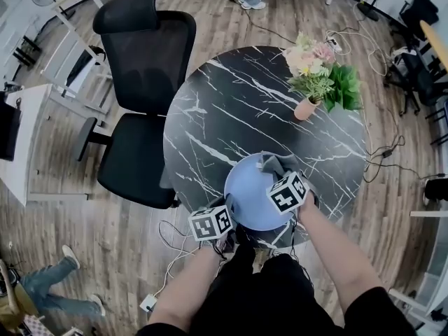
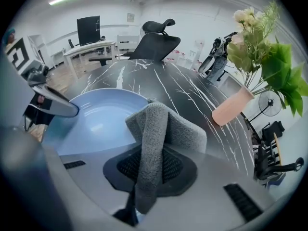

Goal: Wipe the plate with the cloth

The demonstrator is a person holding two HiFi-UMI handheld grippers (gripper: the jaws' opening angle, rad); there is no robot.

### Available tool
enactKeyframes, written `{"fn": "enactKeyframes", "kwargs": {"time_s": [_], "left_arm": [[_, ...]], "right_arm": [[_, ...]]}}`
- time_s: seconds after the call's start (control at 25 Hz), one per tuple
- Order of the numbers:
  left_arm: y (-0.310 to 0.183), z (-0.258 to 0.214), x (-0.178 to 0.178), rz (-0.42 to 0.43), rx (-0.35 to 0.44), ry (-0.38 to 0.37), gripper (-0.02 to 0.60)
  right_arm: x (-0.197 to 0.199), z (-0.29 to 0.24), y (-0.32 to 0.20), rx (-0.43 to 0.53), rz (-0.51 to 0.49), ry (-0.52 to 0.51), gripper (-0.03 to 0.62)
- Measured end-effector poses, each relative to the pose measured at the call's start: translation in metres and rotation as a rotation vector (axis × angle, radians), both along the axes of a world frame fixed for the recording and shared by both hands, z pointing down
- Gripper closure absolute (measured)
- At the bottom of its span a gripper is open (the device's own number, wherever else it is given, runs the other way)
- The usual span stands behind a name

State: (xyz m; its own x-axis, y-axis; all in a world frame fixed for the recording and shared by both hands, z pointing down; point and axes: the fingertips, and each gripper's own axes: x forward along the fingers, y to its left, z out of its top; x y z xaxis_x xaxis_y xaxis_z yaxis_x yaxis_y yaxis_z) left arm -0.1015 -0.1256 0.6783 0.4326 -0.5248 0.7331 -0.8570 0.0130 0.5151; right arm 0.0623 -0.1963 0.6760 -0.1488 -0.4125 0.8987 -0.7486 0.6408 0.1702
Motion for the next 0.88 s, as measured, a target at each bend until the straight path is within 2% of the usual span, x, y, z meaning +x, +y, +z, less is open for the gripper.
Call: {"fn": "enactKeyframes", "kwargs": {"time_s": [0.16,0.44,0.6,0.88], "left_arm": [[-0.001,-0.001,0.001,0.016,0.000,-0.004,0.548],[-0.005,-0.002,0.001,0.080,0.024,-0.069,0.536],[-0.010,-0.014,-0.005,0.119,0.099,-0.147,0.525],[-0.016,-0.064,-0.017,0.118,0.291,-0.264,0.523]], "right_arm": [[-0.013,-0.001,-0.005,0.013,0.017,-0.070,0.533],[-0.056,-0.009,0.006,-0.007,-0.004,-0.332,0.533],[-0.066,-0.024,0.016,0.012,-0.019,-0.432,0.534],[-0.067,-0.073,0.034,0.115,-0.088,-0.510,0.534]]}}
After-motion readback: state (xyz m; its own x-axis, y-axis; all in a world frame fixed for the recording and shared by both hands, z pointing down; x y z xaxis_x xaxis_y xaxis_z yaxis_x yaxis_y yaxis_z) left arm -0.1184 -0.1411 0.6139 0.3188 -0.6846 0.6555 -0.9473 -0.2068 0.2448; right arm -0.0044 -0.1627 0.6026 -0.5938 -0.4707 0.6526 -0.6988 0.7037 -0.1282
